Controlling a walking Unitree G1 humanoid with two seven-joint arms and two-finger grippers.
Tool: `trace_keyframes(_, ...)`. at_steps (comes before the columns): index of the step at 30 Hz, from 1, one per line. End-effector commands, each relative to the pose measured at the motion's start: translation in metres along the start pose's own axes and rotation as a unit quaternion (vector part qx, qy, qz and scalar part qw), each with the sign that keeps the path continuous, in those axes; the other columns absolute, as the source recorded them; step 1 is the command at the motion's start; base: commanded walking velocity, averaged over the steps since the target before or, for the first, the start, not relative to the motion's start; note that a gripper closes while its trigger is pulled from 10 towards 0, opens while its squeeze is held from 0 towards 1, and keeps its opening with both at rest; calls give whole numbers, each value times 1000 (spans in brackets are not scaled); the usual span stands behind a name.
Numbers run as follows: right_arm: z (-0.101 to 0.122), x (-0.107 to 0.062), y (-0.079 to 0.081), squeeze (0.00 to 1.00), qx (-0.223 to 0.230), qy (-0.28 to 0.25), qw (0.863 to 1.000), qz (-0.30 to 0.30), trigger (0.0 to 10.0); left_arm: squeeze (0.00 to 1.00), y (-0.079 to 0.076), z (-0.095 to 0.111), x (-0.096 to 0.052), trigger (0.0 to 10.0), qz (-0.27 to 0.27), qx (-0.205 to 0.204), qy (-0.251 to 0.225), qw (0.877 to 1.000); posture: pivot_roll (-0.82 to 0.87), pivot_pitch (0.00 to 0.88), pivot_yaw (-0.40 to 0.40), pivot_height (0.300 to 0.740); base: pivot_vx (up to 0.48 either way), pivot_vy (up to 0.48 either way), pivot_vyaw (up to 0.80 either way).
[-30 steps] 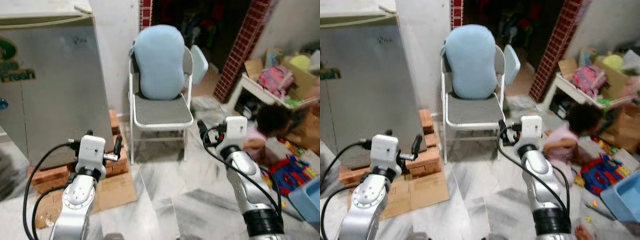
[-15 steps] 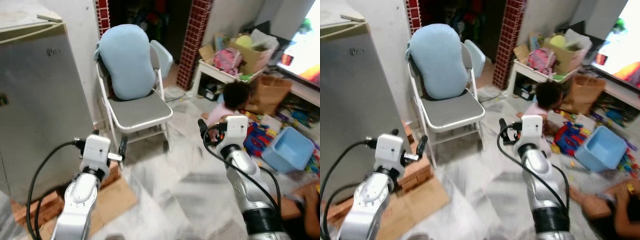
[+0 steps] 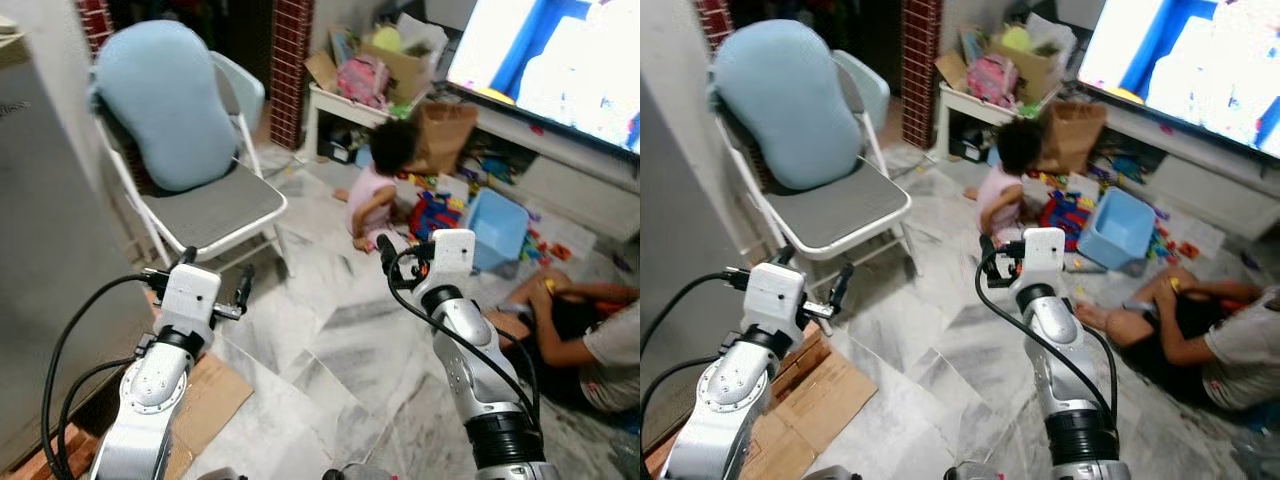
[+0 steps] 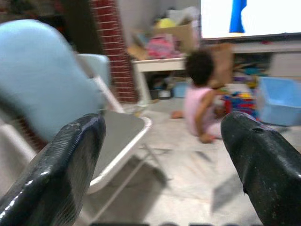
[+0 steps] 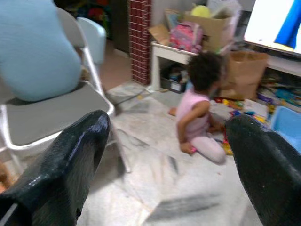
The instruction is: Restocking fridge
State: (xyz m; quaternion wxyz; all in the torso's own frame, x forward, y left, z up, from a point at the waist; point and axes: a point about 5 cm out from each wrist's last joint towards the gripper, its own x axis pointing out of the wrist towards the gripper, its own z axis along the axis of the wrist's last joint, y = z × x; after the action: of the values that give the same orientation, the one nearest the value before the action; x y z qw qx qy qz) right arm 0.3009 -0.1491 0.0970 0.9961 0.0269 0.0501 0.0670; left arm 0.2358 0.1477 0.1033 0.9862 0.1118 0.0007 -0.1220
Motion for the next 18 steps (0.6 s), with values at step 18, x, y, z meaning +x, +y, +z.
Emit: trace_keyframes(18,2,3,-1,0,1,-2,1000,-2,10000,0,-7,6,0,10000,-23,-14,-16,1000,69,0,-79,740,0,0,-800)
